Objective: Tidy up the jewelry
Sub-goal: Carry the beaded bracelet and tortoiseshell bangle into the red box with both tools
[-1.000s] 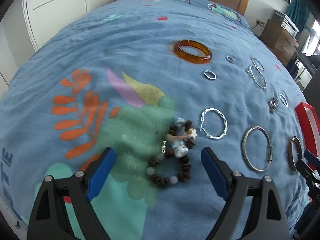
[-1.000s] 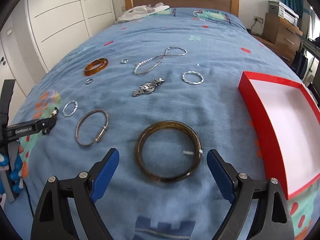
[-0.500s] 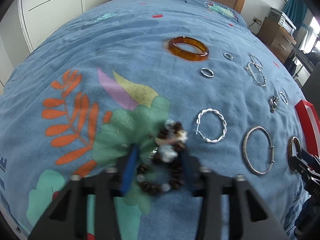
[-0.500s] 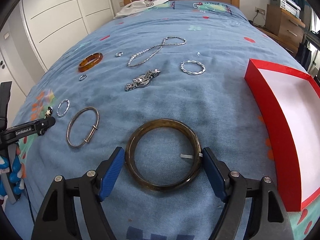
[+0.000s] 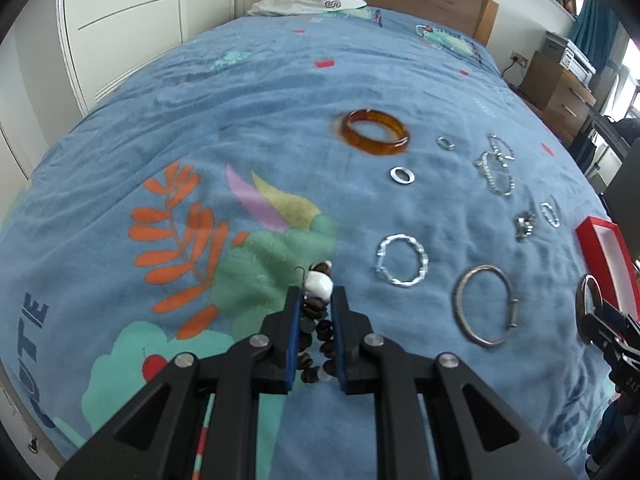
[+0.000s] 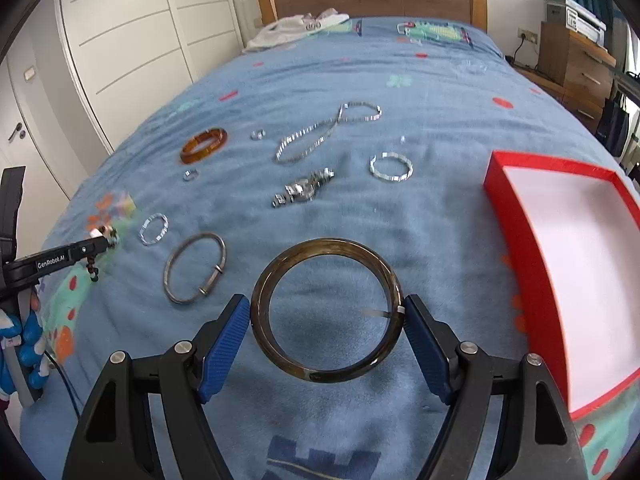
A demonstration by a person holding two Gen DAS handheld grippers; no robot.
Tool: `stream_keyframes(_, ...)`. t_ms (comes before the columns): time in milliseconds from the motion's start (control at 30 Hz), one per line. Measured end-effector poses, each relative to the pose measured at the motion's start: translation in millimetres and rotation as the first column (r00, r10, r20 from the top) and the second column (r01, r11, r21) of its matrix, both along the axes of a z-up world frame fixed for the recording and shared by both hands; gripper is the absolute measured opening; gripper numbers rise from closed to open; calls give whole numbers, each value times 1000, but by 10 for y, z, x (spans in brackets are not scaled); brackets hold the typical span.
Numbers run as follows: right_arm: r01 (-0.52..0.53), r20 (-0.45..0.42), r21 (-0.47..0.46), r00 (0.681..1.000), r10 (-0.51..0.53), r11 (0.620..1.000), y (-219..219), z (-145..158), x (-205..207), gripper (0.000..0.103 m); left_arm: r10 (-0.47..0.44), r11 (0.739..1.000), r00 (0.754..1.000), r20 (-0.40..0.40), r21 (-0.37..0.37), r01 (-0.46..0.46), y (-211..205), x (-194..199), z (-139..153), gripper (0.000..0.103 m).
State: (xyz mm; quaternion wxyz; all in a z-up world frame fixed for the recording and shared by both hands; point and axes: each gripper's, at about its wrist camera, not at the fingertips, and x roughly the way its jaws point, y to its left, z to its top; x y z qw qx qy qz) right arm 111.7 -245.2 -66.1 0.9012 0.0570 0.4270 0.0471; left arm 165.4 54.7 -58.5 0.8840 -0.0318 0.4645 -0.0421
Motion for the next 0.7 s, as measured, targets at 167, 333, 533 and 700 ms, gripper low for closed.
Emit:
stream_keyframes(167,12,42,3,999,-12,1000,-81,205,-108,77,-49,998,998,36,-26,50,-203,-104,277,14)
stream_keyframes(333,50,75,2,996,-50,999,-364,409,-292,77,-126,989,990,68,-66,131,-643,-201,554,14)
stream_keyframes(533,97,88,-17,992,-95,995,-943,630,-481,77,-252,959,964,89,-110,261,-1517,-274,837,14)
stream_keyframes(700,110,88,-40,990,-106,993,-1528,764,-500,77,-341,923,935,102,-152,353,-2305,-255,1011,14)
